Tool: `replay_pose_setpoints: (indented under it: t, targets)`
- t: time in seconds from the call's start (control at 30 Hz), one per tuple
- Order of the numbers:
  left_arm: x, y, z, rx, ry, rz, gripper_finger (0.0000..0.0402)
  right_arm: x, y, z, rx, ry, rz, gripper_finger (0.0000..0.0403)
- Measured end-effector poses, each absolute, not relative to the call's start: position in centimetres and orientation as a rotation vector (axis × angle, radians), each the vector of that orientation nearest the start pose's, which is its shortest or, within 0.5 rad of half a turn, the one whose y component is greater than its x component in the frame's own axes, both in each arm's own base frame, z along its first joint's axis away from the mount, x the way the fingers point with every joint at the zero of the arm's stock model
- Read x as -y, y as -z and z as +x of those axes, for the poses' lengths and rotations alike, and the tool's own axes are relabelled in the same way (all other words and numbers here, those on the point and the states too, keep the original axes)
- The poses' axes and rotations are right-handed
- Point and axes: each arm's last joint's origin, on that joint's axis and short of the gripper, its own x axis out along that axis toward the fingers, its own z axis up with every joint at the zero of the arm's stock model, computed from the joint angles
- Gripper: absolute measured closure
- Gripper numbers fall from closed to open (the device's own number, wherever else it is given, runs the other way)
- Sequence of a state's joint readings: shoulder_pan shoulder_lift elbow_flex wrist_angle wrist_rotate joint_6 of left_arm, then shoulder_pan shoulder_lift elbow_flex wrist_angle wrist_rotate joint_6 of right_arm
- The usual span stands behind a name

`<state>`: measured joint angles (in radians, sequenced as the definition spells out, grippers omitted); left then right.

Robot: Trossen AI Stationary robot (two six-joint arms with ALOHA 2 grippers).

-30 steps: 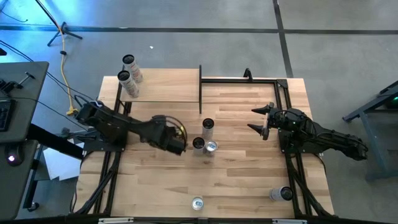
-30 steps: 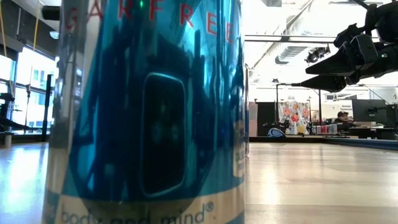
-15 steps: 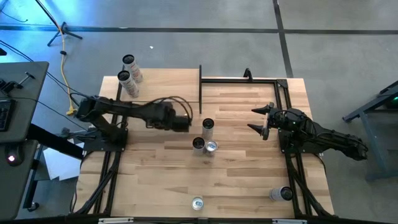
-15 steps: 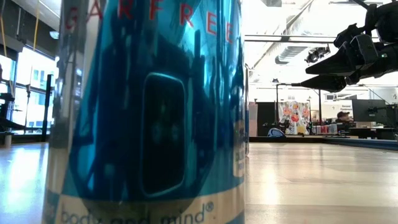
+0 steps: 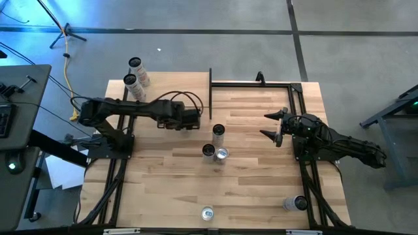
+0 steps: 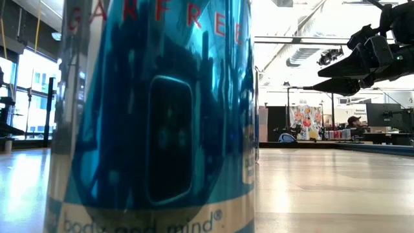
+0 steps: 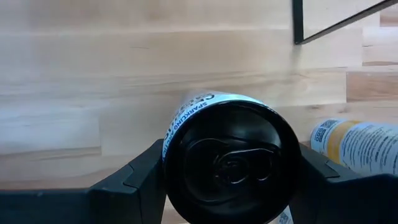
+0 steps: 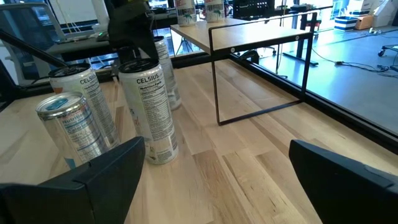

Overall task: Place canned beverage on shelf
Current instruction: Put the top white blue soda can on the shelf

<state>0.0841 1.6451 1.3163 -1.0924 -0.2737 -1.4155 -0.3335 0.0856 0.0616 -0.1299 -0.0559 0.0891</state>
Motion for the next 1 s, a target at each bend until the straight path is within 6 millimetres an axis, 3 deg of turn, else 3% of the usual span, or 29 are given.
replay_pose_setpoints:
  t: [0.47,0.7,1.0]
  targets:
    - [-2.9,-24.8,30.6,-0.839,-1.273,-0.913,0.018,3.1,-16.5,9.4,-0.139,0.283,0.118,0.0016]
    - [-1.7,-24.2,30.4,-0.712,-1.349,-0.83,0.0152,3.1,-16.5,9.4,-0.139,0.284,0.118,0.0016]
    - [-0.3,-22.5,29.8,-0.528,-1.413,-0.758,0.0148,3.1,-16.5,9.4,-0.139,0.283,0.118,0.0016]
